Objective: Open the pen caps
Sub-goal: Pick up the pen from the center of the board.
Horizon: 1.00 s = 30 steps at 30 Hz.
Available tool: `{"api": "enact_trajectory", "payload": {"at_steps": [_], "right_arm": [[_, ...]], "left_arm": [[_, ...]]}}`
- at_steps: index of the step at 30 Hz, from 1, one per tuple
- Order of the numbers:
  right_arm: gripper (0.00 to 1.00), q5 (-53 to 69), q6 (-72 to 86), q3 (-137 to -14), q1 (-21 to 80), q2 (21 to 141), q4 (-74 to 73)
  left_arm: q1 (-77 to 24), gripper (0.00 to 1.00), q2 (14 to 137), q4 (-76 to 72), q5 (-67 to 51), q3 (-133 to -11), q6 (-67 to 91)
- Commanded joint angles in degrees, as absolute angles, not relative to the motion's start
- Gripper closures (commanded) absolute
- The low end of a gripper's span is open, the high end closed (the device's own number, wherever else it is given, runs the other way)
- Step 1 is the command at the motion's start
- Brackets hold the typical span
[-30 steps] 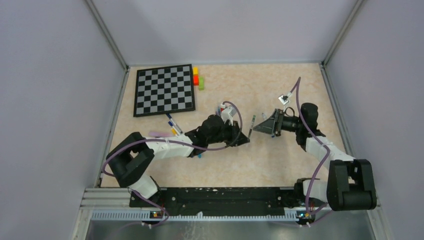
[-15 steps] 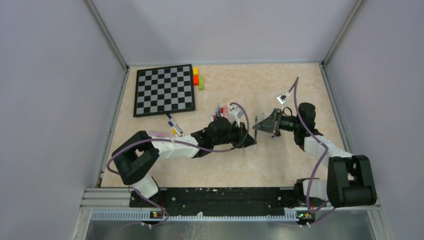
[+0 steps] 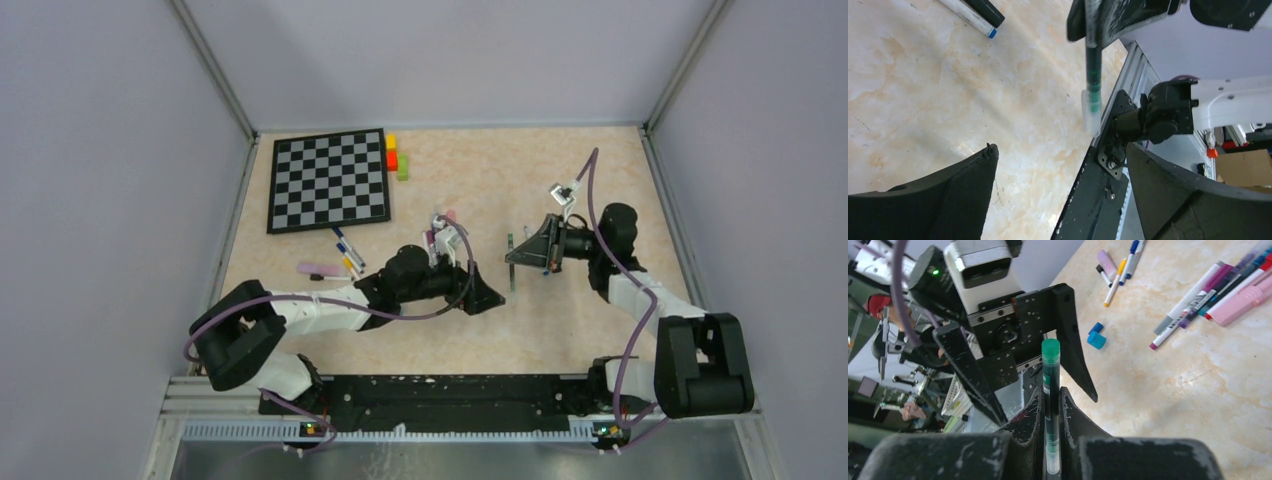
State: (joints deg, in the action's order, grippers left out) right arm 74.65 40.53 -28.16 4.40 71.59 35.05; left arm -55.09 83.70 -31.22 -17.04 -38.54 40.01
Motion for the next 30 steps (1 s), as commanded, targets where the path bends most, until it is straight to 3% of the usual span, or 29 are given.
{"api": "enact_trajectory", "payload": {"at_steps": [1,6,12,23,30], "right_arm": [[1.00,80.9,39.2,-29.3,5.3,68.5,42.2],[1.00,80.1,37.1,-29.1,5.6,67.0,41.1],[1.00,69.7,24.8,-32.6,5.7,66.4,20.2],[1.00,61.1,21.1,-34.8,5.7,67.8,12.0],[1.00,60.8,20.6,-35.6,5.7,68.7,10.4]], "left_arm": [[-54.4,0.01,80.4,-41.8,-22.8,-33.5,36.8],[-54.4,0.01,82.3,-52.4,-26.3,-31.3,38.1],[-55.3,0.02,86.6,-54.1,-21.0,-33.7,43.1],[-59.2,0.19,90.2,-42.6,-4.3,-41.6,44.2],[-60.3,0.39,94.2,-37.4,-3.4,-47.5,43.6]]}}
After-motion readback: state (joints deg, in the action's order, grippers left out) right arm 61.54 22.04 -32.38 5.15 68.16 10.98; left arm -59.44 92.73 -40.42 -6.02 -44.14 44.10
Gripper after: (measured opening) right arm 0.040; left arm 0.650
